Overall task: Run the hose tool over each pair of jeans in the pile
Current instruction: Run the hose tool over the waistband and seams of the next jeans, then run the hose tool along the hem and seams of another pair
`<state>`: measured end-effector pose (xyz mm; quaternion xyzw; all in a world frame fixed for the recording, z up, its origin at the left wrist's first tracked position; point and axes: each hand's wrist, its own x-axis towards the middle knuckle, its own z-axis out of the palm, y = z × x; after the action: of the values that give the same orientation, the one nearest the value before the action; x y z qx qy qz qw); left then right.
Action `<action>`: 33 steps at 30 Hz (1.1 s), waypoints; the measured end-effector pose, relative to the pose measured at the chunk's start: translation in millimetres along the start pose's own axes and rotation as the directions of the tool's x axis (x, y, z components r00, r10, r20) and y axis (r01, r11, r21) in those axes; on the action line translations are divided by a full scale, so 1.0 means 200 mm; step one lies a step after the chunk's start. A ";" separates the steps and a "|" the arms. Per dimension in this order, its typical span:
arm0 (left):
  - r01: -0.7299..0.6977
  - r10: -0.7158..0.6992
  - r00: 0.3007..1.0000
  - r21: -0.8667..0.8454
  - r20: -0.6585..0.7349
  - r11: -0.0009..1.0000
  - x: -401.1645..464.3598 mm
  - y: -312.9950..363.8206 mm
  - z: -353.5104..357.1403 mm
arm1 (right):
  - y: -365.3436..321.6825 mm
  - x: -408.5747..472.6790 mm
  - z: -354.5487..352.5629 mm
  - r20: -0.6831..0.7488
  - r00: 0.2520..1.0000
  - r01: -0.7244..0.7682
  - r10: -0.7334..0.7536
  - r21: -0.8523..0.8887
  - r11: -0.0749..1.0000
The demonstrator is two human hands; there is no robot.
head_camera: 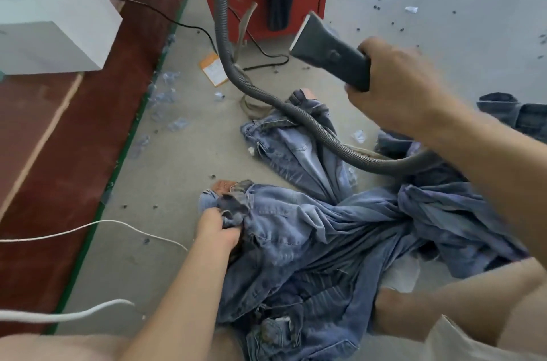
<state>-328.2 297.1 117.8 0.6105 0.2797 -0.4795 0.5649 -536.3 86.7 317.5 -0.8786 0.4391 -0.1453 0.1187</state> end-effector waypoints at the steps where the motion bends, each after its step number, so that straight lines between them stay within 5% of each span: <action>1: -0.019 0.018 0.996 0.005 0.085 1.000 -0.05 0.02 0.12 | -0.01 0.07 -0.06 -0.069 0.998 0.005 -0.005 -0.010 1.000; 4: -0.084 0.128 0.955 -0.169 0.268 0.982 -0.21 0.19 0.50 | -0.04 0.26 -0.21 -0.227 0.972 0.038 -0.058 -0.089 0.995; 7: -0.202 0.391 0.815 -0.422 0.427 0.884 -0.27 0.46 0.68 | -0.03 0.32 -0.26 -0.107 0.993 0.040 -0.050 -0.088 0.995; 9: -0.437 0.489 0.790 -0.221 0.371 0.872 -0.19 0.58 0.65 | -0.02 0.30 -0.25 -0.120 0.980 0.140 -0.156 -0.131 0.981; 11: -0.647 0.624 0.759 0.325 0.189 0.689 -0.02 0.57 0.49 | 0.00 0.23 -0.22 -0.154 0.949 0.249 -0.276 -0.174 0.953; 13: -0.429 0.598 0.798 0.768 0.075 0.476 0.21 0.41 0.20 | 0.03 0.12 -0.12 -0.088 0.948 0.290 -0.305 -0.151 0.945; 16: 0.045 0.239 0.967 0.982 -0.088 0.183 0.39 0.02 -0.30 | 0.09 -0.05 0.07 0.130 0.963 0.253 -0.237 -0.132 0.958; 19: 0.105 -0.005 0.994 0.991 -0.106 -0.081 0.37 -0.26 -0.58 | 0.11 -0.11 0.17 0.264 0.947 0.223 -0.181 -0.137 0.965; 21: 0.062 0.026 0.998 0.977 -0.057 -0.205 0.35 -0.29 -0.62 | 0.10 -0.14 0.19 0.317 0.932 0.230 -0.175 -0.145 0.962; 23: 0.042 0.072 0.997 0.980 -0.028 -0.197 0.32 -0.23 -0.59 | 0.09 -0.16 0.21 0.372 0.915 0.225 -0.158 -0.143 0.964; 25: -0.049 0.042 0.998 0.996 0.052 -0.074 0.27 -0.10 -0.52 | 0.08 -0.17 0.21 0.400 0.907 0.204 -0.132 -0.142 0.969; 29: -0.180 -0.058 0.965 0.806 0.257 0.564 -0.02 0.23 -0.30 | 0.04 -0.19 0.17 0.412 0.904 0.177 -0.118 -0.110 0.978; 33: -0.371 0.018 0.892 0.708 0.452 0.601 -0.35 0.40 -0.11 | -0.03 -0.21 0.05 0.388 0.913 0.162 -0.130 -0.052 0.985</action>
<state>-278.8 314.8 211.5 0.7097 -0.1470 -0.6001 0.3385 -551.9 125.4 303.9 -0.9246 0.3462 0.0391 0.1542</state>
